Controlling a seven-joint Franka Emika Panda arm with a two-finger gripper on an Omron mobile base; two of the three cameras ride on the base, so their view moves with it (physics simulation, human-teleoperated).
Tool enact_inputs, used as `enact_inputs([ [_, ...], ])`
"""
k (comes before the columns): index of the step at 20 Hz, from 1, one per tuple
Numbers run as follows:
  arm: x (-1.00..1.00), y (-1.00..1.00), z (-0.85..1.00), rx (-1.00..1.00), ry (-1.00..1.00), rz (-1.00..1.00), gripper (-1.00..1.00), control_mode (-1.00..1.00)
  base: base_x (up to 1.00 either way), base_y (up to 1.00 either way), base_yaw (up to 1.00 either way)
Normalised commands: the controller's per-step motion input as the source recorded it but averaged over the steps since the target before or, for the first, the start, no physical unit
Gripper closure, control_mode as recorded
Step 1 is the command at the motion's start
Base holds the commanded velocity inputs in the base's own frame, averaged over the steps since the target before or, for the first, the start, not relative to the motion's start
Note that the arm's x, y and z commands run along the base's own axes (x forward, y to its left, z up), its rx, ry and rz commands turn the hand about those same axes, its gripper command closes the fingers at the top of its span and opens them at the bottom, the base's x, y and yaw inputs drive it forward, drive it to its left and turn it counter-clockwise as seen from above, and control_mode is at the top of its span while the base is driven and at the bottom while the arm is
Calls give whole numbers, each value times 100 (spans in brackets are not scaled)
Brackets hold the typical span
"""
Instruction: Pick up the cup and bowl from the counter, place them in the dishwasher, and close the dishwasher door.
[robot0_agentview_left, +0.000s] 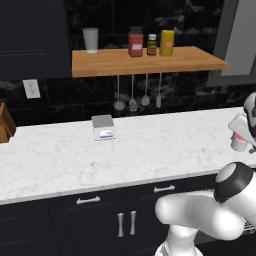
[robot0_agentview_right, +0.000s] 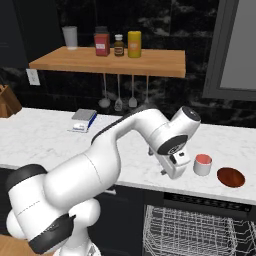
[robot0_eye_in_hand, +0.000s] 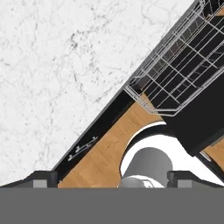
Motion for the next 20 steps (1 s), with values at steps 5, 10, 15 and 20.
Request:
enact_inputs([
  [5, 29, -23, -21, 0, -5, 2, -100, -100, 0, 0, 0],
  [10, 41, -16, -19, -5, -8, 8, -100, -100, 0, 0, 0],
  [15, 45, 5, 27, -58, 5, 5, -100, -100, 0, 0, 0],
  [20, 49, -1, 8, -59, 34, 0, -100, -100, 0, 0, 0],
])
